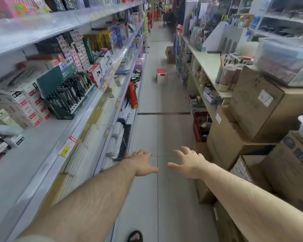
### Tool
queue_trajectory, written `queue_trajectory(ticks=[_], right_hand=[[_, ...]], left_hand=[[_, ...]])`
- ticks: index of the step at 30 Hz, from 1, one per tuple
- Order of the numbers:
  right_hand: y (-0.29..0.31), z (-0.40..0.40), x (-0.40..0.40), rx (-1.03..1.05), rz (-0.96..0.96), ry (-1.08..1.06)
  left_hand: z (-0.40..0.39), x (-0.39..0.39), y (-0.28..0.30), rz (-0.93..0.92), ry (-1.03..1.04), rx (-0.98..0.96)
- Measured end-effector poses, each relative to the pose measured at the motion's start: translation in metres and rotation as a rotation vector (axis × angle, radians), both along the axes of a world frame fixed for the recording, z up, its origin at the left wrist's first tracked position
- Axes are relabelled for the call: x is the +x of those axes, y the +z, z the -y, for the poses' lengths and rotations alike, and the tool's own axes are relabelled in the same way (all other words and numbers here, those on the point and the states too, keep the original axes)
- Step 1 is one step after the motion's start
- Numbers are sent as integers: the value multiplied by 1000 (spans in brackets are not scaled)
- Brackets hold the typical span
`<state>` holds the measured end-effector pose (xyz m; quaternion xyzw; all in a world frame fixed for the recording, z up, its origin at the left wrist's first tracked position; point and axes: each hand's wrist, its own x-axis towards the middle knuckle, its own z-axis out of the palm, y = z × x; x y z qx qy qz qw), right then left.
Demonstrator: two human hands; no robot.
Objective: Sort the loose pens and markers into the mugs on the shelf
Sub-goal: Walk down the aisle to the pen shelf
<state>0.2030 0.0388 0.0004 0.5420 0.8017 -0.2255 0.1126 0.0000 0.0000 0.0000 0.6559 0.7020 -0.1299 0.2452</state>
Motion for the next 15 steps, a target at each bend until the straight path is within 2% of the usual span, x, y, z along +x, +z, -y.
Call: queue_trajectory(ticks=[5, 15], right_hand=[[-24, -73, -25, -39, 46, 4], [-34, -290, -91, -59, 154, -45]], left_hand=[[-72, -27, -24, 68, 56, -68], [-302, -90, -43, 195, 51, -87]])
